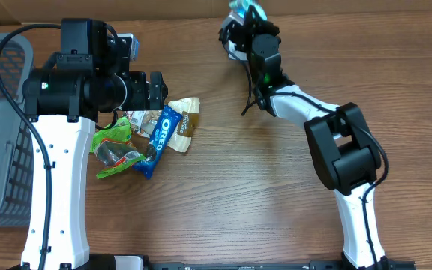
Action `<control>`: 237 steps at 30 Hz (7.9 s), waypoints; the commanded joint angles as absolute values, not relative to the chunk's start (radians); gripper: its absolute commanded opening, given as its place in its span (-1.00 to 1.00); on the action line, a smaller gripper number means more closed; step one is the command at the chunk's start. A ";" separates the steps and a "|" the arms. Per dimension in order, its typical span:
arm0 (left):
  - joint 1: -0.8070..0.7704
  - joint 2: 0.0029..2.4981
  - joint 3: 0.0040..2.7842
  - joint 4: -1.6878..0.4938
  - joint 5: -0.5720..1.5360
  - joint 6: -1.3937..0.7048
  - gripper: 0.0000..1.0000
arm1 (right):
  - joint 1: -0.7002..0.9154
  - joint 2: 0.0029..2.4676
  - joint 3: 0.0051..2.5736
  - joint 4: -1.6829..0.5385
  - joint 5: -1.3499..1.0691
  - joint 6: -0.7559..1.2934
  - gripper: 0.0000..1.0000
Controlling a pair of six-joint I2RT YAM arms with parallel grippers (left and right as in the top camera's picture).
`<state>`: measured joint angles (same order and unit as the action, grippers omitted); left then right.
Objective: Scan the item barcode
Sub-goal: 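Hold the tissue pack barcode in front of the scanner window, then carry the tissue pack right and drop it at the table's right edge, then move the right gripper left over the snack pile toward the Oreo pack, then grasp the blue Oreo pack with the right gripper and pull it right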
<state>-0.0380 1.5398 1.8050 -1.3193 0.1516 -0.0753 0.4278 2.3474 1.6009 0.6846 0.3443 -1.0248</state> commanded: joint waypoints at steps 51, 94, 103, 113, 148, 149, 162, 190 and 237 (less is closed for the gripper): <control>-0.038 1.544 1.802 -1.320 0.147 -0.086 1.00 | 0.489 2.092 1.638 0.403 0.531 -1.257 -0.93; -0.038 1.544 1.802 -1.320 0.147 -0.086 1.00 | -0.587 1.824 1.264 -0.860 -0.377 0.392 -0.18; -0.038 1.544 1.802 -1.320 0.147 -0.086 1.00 | -0.513 1.822 1.297 -0.910 -0.470 0.313 0.29; -0.038 1.544 1.802 -1.320 0.146 -0.086 1.00 | -0.117 1.821 1.352 -0.670 -0.678 0.394 0.50; -0.038 1.544 1.802 -1.320 0.147 -0.086 1.00 | 0.846 2.160 1.349 0.098 -0.193 0.810 0.30; -0.038 1.544 1.802 -1.320 0.147 -0.086 1.00 | 0.847 2.162 1.349 0.092 -0.180 0.810 0.31; -0.038 1.544 1.802 -1.320 0.146 -0.086 1.00 | 0.862 2.242 1.350 0.134 -0.103 0.788 0.32; -0.038 1.544 1.802 -1.320 0.147 -0.086 1.00 | 0.904 2.247 1.428 0.165 -0.131 0.710 0.36; -0.038 1.544 1.802 -1.320 0.147 -0.086 1.00 | 0.505 1.911 1.428 -0.708 -0.199 0.541 -0.93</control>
<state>-0.0380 1.5398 1.8046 -1.3197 0.1482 -0.0753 0.5503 1.9419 1.4242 -0.6971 -0.3893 0.5617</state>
